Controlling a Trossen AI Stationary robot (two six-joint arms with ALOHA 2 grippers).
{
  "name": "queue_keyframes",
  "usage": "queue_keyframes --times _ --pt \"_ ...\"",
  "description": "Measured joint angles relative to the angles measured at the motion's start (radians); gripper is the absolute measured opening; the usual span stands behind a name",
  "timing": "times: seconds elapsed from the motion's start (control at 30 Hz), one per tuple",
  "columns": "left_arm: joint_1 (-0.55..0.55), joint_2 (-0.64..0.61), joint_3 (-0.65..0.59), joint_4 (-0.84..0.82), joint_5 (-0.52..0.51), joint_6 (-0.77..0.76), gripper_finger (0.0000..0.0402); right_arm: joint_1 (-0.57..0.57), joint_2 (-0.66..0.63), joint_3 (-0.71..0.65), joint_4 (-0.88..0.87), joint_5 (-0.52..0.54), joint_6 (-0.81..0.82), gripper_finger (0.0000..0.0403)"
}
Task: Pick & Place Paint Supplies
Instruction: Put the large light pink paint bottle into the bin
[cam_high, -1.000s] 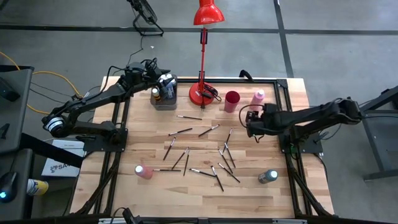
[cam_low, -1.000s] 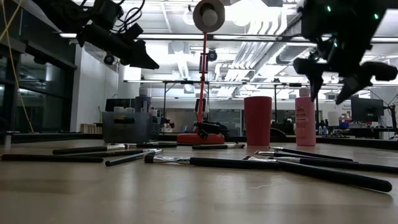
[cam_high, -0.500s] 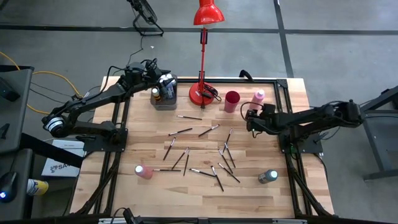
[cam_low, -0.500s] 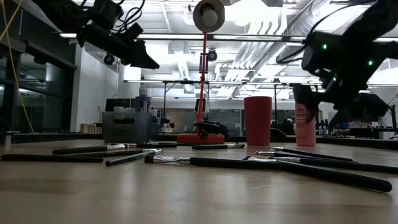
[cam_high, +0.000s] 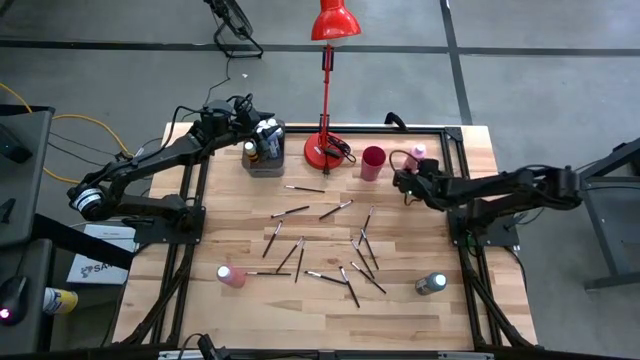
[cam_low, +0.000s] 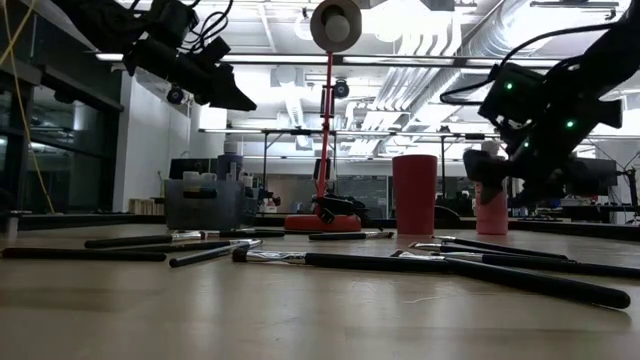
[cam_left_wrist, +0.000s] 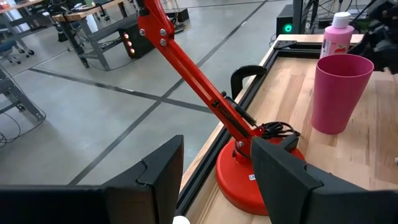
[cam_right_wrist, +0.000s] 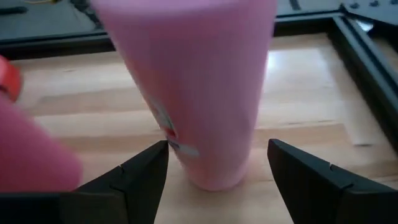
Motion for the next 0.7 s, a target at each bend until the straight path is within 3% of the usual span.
queue_keyframes --times 0.27,0.7 --pt "0.000 0.000 0.000 -0.001 0.000 0.000 0.0184 -0.101 0.070 -0.002 0.046 -0.047 -0.011 0.0268" --pt "0.000 0.000 0.000 -0.013 -0.001 0.000 0.0184 -0.165 0.133 -0.001 0.075 -0.069 0.002 0.0268"
